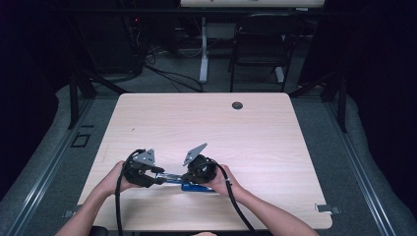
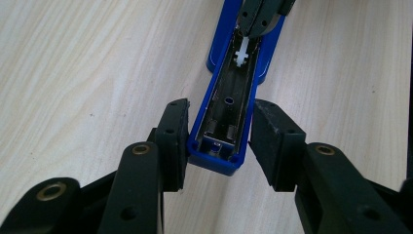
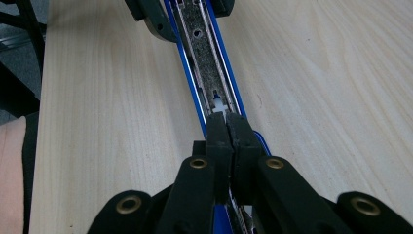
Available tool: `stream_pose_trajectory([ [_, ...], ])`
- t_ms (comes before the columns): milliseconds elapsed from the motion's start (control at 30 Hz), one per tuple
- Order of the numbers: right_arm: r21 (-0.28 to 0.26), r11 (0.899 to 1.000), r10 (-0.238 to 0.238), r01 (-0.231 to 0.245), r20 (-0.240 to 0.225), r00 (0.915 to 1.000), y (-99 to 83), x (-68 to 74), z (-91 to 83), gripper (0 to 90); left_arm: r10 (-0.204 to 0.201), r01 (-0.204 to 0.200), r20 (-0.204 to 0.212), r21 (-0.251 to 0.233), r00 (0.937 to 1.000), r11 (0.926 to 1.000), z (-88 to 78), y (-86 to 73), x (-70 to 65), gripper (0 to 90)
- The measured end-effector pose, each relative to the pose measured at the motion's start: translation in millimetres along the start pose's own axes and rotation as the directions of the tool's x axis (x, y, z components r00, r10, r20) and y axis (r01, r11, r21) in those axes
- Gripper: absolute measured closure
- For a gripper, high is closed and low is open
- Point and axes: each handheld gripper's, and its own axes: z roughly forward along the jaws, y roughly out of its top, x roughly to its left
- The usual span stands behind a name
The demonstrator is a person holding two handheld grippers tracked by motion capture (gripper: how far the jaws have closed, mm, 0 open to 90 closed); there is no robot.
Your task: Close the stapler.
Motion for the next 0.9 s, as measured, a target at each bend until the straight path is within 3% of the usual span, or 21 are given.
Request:
stream_pose_trajectory([
  [300,-0.004,1.000,0.000,0.000,-0.002,1.0000,0.5,0.5,-0.9,89.9,-0.009,0.009,0.005,0.030,0.9999,0.9995,1.1,-1.1,1.0,52.9],
  [567,-0.014,1.000,0.001,-0.001,-0.009,1.0000,1.0,-0.3,-4.1,89.8,0.006,-0.006,0.002,-0.046,1.0000,0.9989,5.5,5.8,-5.0,60.6],
  [900,-0.026,1.000,0.013,-0.013,-0.001,0.9999,0.3,-3.1,-12.5,89.8,0.021,-0.020,0.010,-0.135,0.9997,0.9907,9.7,14.8,-8.5,63.5],
])
